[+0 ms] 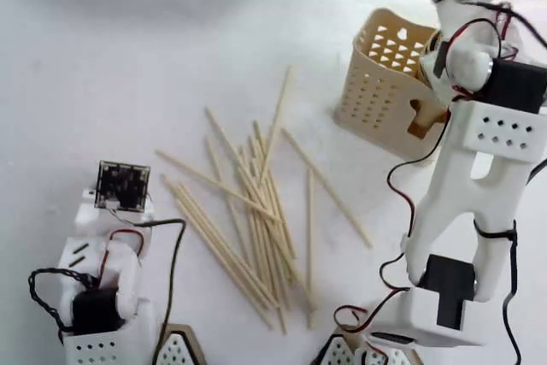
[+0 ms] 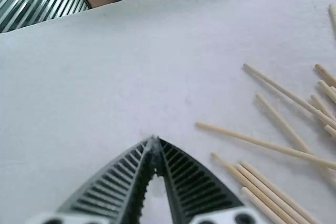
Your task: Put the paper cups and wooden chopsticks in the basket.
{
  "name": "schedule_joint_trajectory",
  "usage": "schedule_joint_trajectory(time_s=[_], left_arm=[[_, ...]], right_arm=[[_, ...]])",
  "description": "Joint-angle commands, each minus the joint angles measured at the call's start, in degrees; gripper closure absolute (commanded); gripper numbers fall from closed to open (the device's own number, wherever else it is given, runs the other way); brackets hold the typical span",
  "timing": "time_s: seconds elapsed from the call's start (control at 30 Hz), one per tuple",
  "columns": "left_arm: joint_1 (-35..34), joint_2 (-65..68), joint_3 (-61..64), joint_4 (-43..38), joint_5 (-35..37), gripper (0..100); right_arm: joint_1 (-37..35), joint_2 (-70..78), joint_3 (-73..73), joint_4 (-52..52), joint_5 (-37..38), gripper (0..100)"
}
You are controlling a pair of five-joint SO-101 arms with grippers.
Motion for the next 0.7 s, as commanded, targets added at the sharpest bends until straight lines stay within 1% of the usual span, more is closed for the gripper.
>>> schedule_joint_trajectory(time_s=[0.0,0.1,0.27,0.33,0.43,0.6,0.67], left_arm=[[-0.31,-0.4,-0.44,-1.14,-0.44,98],[-0.31,-0.4,-0.44,-1.14,-0.44,98],[-0.31,-0.4,-0.35,-1.05,-0.44,98],[-0.31,-0.4,-0.35,-1.05,-0.44,98],[-0.31,-0.4,-0.35,-1.23,-0.44,98],[-0.31,-0.4,-0.35,-1.32,-0.44,98],[-0.31,-0.4,-0.35,-1.32,-0.44,98]], right_arm=[[0.31,-0.22,-6.95,-0.04,-4.31,77.9],[-0.57,0.13,-10.64,-1.1,-4.92,82.4],[0.57,0.22,-5.89,-10.68,-4.92,98.6],[1.1,0.13,-1.58,-15.08,-4.92,97.0],[1.63,-0.22,5.8,-20.97,-5.19,98.0],[3.03,-0.57,19.69,-34.95,-5.45,97.9],[3.12,-0.57,23.65,-38.2,-5.71,97.9]])
